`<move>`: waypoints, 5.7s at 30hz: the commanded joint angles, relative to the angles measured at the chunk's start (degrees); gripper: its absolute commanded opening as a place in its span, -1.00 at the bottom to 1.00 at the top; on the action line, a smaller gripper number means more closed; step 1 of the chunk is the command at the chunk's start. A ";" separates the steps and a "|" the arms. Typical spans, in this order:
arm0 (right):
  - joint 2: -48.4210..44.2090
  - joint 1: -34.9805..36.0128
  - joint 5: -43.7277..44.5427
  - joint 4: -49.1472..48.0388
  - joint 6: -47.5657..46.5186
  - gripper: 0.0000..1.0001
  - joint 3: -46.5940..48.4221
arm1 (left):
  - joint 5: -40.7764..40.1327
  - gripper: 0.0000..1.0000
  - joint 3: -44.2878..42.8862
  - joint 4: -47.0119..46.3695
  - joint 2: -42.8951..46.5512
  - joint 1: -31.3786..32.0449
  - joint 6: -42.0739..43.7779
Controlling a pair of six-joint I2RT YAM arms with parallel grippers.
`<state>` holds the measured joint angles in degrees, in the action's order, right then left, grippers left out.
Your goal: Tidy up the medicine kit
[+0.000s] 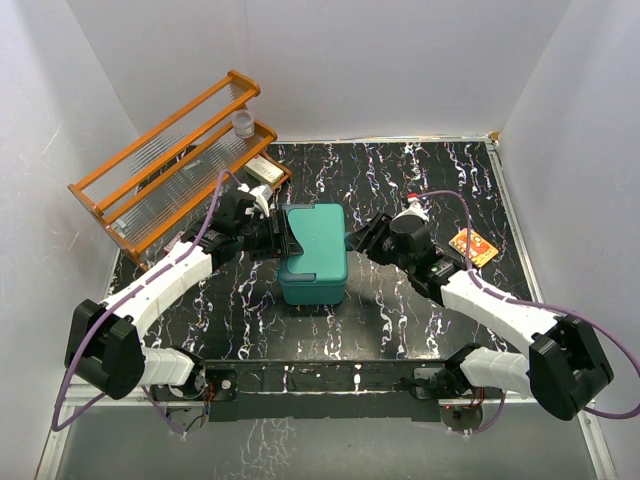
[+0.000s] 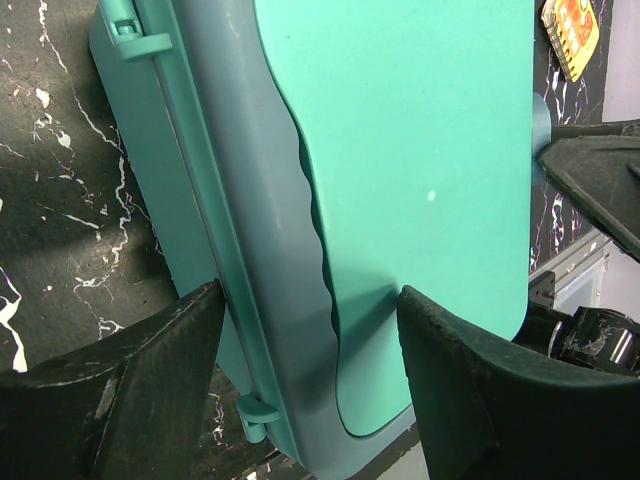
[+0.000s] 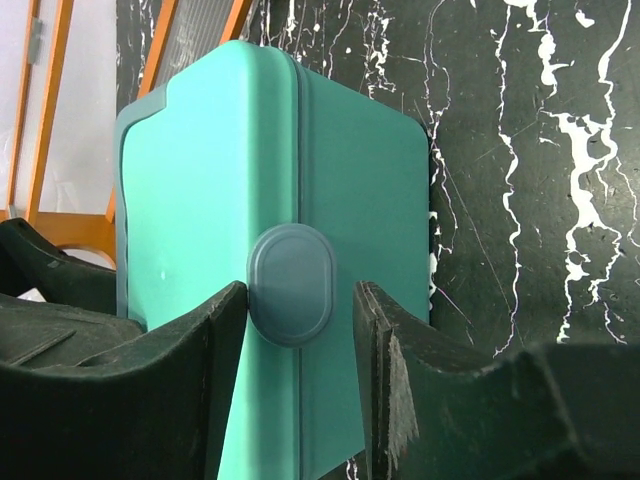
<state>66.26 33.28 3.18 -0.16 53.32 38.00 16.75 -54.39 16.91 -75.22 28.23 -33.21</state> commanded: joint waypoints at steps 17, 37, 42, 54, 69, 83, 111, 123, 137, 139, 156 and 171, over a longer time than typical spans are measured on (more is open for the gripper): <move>2.31 -1.04 -3.59 -6.68 1.52 -0.42 -2.18 | -0.27 0.32 1.74 4.24 -1.77 0.58 1.60; 3.08 -3.84 -13.06 -13.46 6.81 -0.45 -4.35 | -0.32 0.32 1.66 4.37 -1.85 0.57 1.61; 5.32 -5.92 -20.88 -18.97 14.05 -0.46 -5.30 | 0.17 0.32 1.73 4.04 -2.03 0.59 1.44; 10.47 -5.78 -30.20 -26.58 19.90 -0.47 -5.93 | 2.72 0.30 1.76 2.35 -2.91 0.59 1.05; 4.61 -8.30 -22.69 -10.55 12.39 0.22 0.80 | -0.19 0.34 -1.73 4.28 -2.90 0.42 1.70; 4.55 -8.29 -18.78 -3.74 0.66 0.45 3.57 | 0.71 0.31 -6.58 5.44 -7.29 -0.08 2.82; 14.66 -1.17 -10.14 7.81 -9.31 -0.16 14.12 | 4.56 0.27 -8.81 4.51 -10.82 -0.03 4.90; 12.81 -0.53 1.16 14.69 -10.34 0.28 19.09 | -2.43 0.36 -13.47 6.48 -11.53 -0.59 5.36; -4.63 -1.07 11.13 32.95 -20.33 0.97 23.00 | -11.14 0.97 -14.03 15.57 8.09 -3.99 6.23; -7.87 -1.08 12.79 36.22 -21.95 0.97 23.14 | -11.44 0.97 -11.88 16.56 13.17 -3.97 6.10; -32.46 -1.02 25.74 52.01 -29.37 0.97 31.73 | -25.20 0.97 -14.06 27.42 45.84 -3.88 13.32; -36.50 -1.02 22.66 55.51 -30.55 0.97 35.51 | -25.37 0.97 -20.27 32.14 47.86 -3.89 14.84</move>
<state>30.24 32.45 26.39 56.10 22.59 72.01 -8.10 -73.89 48.31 -27.31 24.27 -19.22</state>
